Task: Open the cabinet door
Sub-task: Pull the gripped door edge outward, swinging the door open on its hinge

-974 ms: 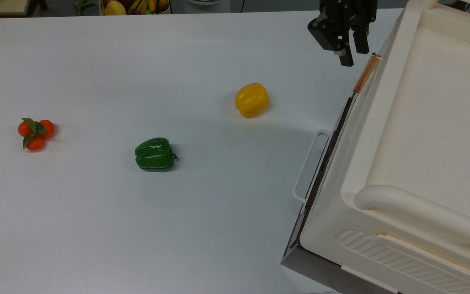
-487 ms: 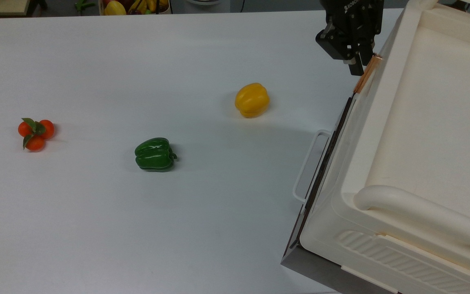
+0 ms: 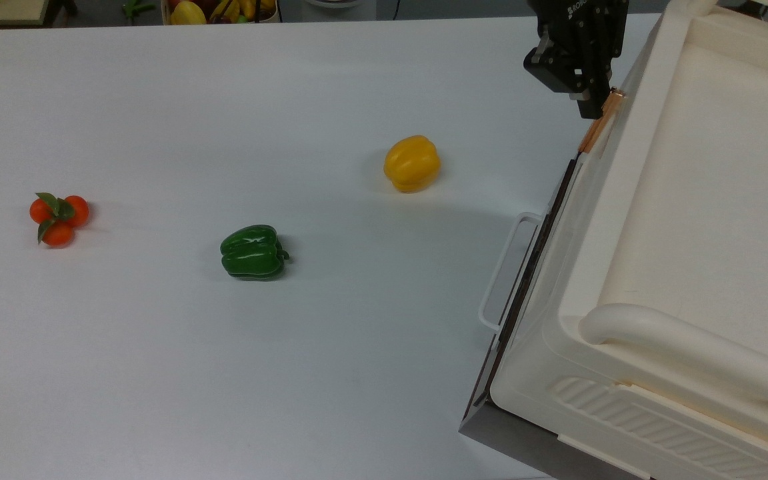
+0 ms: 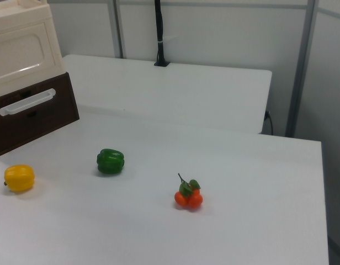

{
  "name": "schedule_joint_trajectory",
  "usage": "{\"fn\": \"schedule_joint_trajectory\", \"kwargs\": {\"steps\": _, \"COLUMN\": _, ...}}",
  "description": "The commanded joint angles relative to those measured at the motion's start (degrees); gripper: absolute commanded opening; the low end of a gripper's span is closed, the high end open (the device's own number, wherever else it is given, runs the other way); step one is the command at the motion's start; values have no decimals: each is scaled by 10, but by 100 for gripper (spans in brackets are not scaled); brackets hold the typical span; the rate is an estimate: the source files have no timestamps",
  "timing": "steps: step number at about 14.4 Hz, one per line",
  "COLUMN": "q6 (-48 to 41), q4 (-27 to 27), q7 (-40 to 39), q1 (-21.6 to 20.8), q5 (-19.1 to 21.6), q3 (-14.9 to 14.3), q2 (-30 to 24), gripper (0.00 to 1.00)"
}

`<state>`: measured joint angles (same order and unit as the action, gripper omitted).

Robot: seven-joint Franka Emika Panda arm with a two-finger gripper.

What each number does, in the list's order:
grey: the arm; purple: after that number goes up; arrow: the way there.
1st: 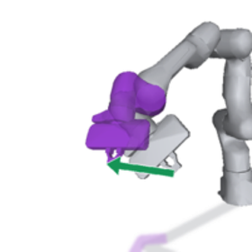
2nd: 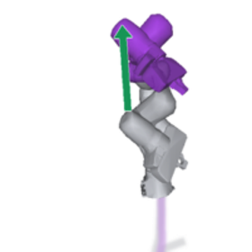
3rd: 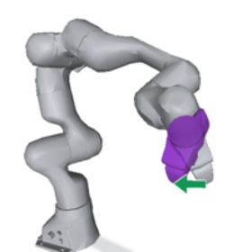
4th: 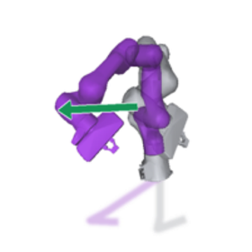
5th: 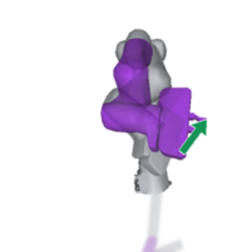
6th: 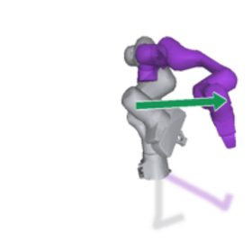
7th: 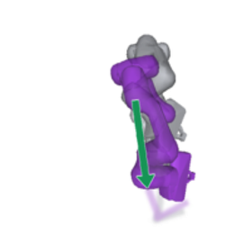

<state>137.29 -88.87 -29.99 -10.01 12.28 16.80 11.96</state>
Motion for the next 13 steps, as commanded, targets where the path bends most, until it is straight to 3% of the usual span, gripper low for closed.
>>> {"fn": "schedule_joint_trajectory", "kwargs": {"steps": 1, "q6": 12, "q4": -4, "q7": -13, "q1": 1, "q5": 8, "q3": 4, "q2": 2, "gripper": 0}}
{"fn": "schedule_joint_trajectory", "kwargs": {"steps": 13, "q6": -117, "q4": -12, "q7": -13, "q1": 53, "q5": 13, "q3": -15, "q2": -35, "gripper": 0}}
